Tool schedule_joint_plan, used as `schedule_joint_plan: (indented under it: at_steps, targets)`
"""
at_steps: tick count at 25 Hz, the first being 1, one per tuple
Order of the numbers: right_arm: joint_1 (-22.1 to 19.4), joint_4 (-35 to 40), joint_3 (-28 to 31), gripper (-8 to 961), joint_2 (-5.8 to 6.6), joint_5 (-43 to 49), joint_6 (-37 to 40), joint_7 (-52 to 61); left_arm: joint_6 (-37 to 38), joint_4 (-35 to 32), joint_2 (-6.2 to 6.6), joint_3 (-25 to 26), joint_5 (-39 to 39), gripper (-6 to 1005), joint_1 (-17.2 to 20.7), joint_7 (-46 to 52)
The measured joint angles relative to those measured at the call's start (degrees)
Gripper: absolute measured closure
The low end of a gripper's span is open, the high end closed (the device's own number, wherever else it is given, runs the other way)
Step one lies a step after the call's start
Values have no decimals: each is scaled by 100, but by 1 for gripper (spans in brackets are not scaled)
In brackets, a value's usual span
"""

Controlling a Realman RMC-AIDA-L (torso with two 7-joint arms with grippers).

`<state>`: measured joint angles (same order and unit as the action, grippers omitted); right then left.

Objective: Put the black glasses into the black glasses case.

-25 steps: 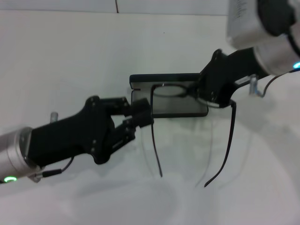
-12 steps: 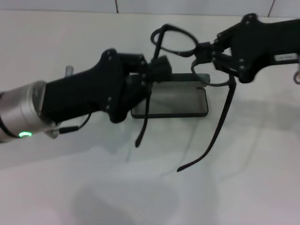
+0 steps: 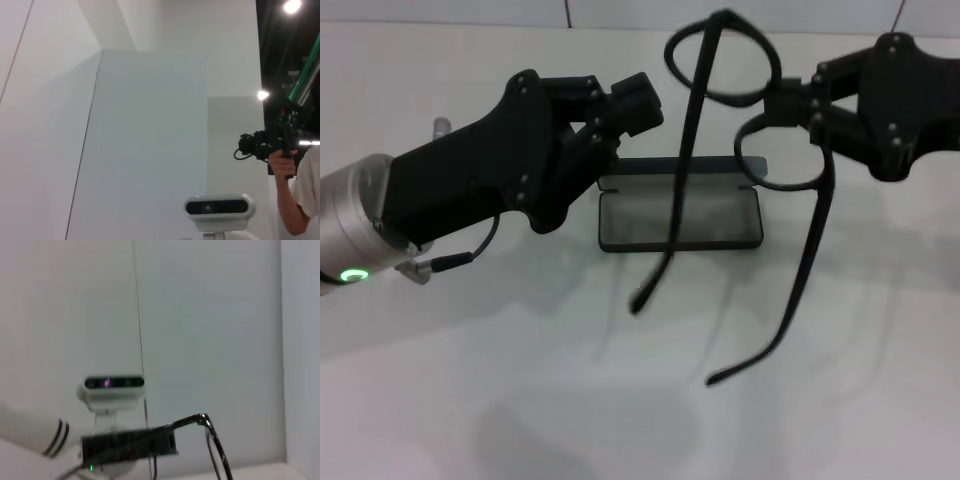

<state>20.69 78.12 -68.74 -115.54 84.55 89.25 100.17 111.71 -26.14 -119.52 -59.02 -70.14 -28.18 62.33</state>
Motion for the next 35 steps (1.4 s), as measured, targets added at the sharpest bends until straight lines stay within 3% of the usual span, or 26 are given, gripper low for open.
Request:
schedule_joint_plan:
  at_steps: [8, 16, 24, 35]
  targets:
    - [300, -1349, 460, 898, 7, -641, 528, -557, 94, -2, -16, 0, 256, 946, 19, -13]
    - [572, -2313, 501, 897, -14, -664, 575, -956, 372, 15, -37, -60, 321, 951, -48, -24]
    - [1249, -3761, 471, 895, -56, -746, 562, -1762, 362, -8, -34, -552, 490, 956, -363, -82]
    - [1441, -4098, 257, 894, -56, -775, 601, -2028, 143, 39, -37, -537, 504, 959, -465, -114]
